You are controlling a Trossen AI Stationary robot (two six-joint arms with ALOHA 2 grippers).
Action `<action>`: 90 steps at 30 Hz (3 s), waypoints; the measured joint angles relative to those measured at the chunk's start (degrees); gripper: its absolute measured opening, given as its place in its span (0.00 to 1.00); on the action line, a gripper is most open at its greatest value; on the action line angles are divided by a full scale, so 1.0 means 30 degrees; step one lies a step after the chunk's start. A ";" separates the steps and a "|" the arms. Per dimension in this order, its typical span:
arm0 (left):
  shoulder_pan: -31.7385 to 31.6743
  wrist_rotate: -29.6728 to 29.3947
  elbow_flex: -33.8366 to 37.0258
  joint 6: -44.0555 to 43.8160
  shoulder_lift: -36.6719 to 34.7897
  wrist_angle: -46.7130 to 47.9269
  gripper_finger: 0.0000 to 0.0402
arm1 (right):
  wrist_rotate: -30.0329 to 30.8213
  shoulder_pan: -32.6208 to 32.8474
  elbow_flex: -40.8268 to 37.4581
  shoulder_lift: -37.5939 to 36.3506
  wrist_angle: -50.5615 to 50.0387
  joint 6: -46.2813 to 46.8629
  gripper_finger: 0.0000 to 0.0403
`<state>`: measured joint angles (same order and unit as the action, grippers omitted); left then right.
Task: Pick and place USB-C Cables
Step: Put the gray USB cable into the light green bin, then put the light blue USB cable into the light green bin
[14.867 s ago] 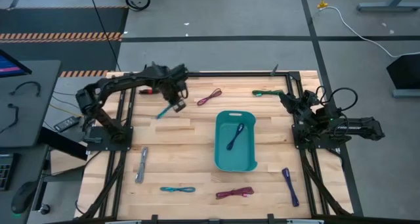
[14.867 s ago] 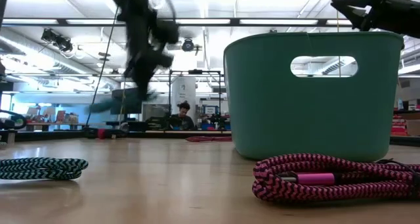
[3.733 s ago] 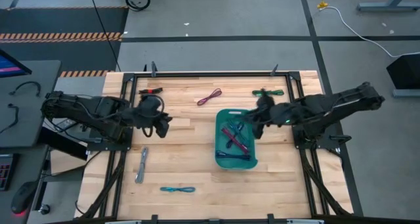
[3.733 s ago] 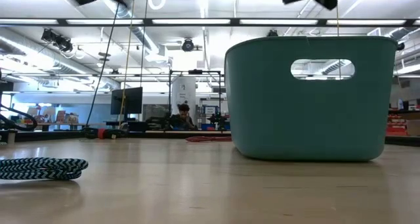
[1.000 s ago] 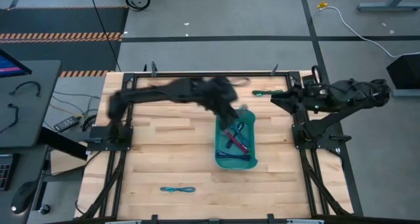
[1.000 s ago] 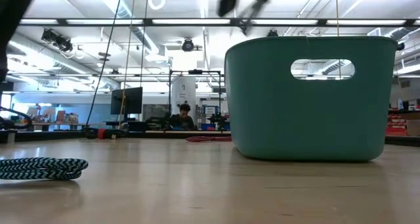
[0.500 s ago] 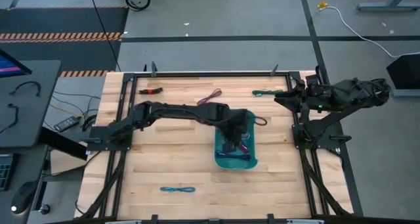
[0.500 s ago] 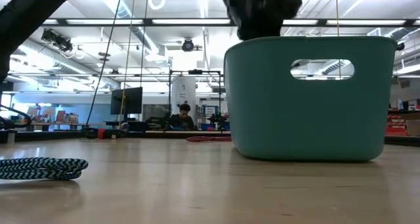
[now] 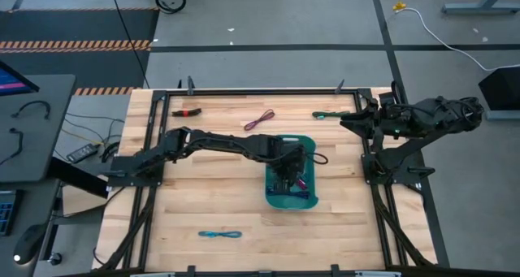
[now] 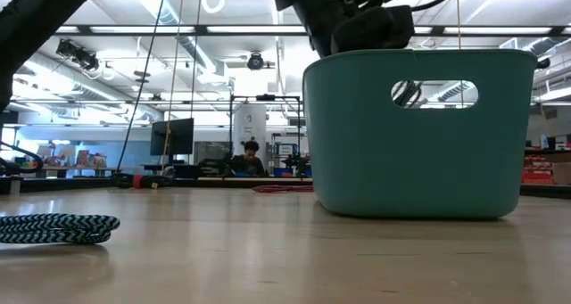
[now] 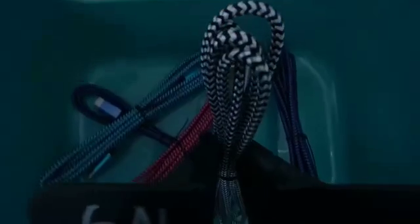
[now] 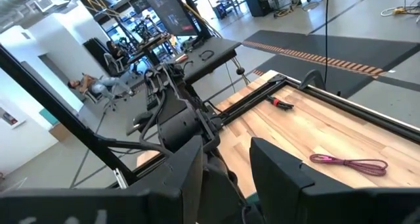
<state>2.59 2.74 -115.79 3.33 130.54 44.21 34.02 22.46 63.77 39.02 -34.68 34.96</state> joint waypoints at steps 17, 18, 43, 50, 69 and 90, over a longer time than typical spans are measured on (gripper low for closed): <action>-0.0183 0.0983 -0.0015 -0.1628 -0.2202 0.0345 0.49 | -0.0015 0.0000 0.0000 0.0003 -0.0310 -0.0010 0.33; -0.0224 0.0955 -0.0022 -0.2123 -0.2634 0.0393 0.49 | -0.0022 -0.0006 0.0000 0.0003 -0.0524 -0.0003 0.33; 0.7771 -0.1027 1.0232 -0.8196 -0.9151 0.6583 0.37 | -0.0703 -0.0029 -0.0007 0.1740 -0.3158 -0.0926 0.33; 1.0713 0.0975 1.4664 -1.2507 -0.9012 0.1674 0.37 | -0.0860 -0.0029 -0.0007 0.1209 -0.3133 -0.1290 0.33; 1.3863 -0.4283 1.5008 -1.5639 -0.6775 -0.1794 0.29 | -0.0866 -0.0029 -0.0007 0.0862 -0.2901 -0.0833 0.33; 0.9528 -0.2761 1.3672 -1.5653 -1.1130 0.2956 0.02 | -0.0867 -0.0044 -0.0007 -0.0087 -0.2900 -0.0330 0.33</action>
<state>31.17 -5.54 -74.77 -43.63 97.15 53.08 31.42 22.33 63.75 38.76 -43.38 33.97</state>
